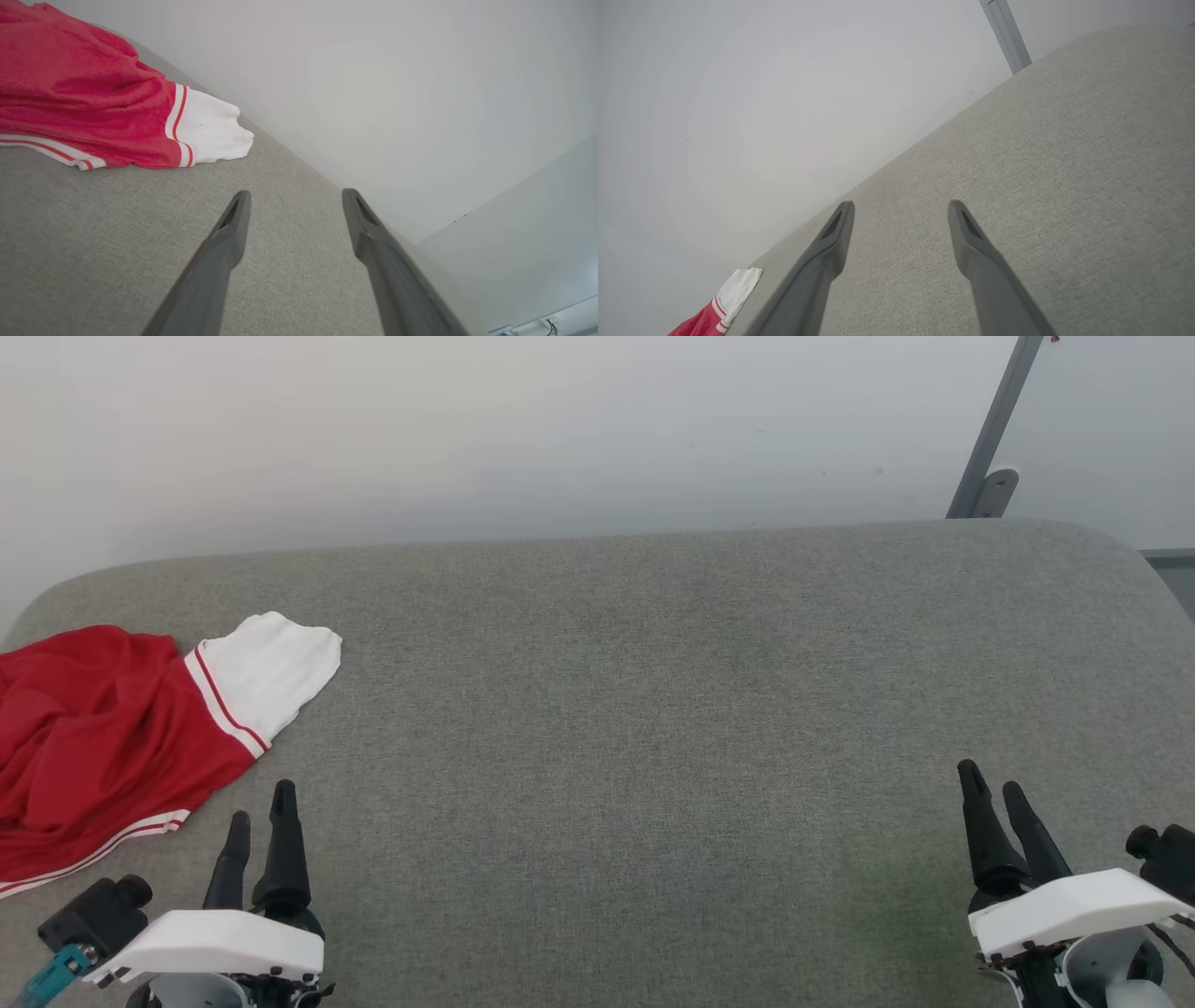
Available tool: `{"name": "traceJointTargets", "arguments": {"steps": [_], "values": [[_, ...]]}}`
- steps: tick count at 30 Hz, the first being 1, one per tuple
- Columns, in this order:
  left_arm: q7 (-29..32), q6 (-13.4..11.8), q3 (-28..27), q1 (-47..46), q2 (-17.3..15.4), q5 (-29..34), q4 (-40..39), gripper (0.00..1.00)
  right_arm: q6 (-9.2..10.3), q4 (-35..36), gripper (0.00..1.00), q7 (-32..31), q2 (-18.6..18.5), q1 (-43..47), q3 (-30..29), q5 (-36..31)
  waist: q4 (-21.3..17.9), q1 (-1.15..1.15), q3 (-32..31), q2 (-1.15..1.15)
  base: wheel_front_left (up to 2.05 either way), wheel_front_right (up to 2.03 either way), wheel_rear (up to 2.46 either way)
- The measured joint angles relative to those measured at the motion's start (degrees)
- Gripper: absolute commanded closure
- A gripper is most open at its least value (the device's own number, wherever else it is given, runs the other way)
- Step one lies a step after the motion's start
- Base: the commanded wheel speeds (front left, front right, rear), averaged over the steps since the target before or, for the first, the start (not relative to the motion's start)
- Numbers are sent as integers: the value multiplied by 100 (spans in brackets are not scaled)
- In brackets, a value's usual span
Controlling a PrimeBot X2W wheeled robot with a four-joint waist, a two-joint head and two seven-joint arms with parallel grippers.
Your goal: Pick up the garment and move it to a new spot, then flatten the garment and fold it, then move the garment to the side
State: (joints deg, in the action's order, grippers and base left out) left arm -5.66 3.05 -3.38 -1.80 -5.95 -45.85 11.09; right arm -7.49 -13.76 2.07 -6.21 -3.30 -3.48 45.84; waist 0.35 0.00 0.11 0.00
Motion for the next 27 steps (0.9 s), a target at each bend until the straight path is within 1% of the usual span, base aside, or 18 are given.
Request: {"name": "traceJointTargets", "arguments": {"steps": [6, 15, 27], "values": [[-100, 98, -20, 3, 20, 431, 45, 0, 0, 15, 0, 86, -19, 9, 35, -341, 2, 0, 1, 0, 0, 0, 0], [-246, 129, -52, 4, 33, 1076, 48, 0, 0, 55, 0, 201, -41, 18, 68, -815, 7, 0, -1, 0, 0, 0, 0], [-417, 237, -73, 71, 51, 1796, 5, 0, 0, 83, 0, 400, -49, 39, 62, -1413, 7, 0, -8, 0, 0, 0, 0]]}}
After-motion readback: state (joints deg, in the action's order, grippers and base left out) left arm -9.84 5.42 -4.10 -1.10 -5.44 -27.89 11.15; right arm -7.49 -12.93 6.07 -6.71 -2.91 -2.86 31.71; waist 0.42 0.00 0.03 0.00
